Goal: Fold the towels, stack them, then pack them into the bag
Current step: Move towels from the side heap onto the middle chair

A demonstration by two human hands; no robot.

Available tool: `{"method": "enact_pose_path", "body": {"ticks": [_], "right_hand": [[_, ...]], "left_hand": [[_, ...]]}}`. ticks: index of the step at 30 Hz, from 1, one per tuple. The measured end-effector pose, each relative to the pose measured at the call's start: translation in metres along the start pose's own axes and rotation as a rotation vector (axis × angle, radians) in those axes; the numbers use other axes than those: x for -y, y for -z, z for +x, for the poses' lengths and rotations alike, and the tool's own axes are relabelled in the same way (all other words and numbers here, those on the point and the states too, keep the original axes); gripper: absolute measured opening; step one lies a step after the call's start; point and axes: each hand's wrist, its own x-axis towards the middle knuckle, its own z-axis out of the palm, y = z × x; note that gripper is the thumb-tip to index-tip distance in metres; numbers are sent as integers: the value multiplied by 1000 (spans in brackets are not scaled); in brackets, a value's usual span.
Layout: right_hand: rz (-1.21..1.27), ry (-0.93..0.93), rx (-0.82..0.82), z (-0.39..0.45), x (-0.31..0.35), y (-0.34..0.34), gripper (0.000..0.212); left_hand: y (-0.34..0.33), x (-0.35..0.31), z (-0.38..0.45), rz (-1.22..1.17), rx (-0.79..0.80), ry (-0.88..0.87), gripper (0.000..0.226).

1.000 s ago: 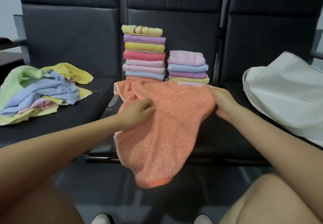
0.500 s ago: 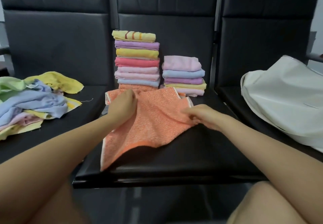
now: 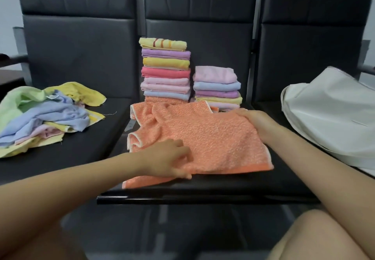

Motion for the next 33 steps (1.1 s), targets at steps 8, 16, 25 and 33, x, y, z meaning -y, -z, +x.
{"method": "enact_pose_path", "body": {"ticks": [8,16,25,33], "right_hand": [[-961,365,-174,-20,-7,-13,67],[-1370,425,252,-33,-29,-88,65],[-1089,428,337,39,-12,-60,27],[-1094,670,96,81,-31,-55,24]], "left_hand": [[11,5,10,-376,-259,263,22],[32,30,39,-822,-257,486,24],[35,84,36,-153,-228,244,36],[8,136,44,-47,-488,276,56]]}}
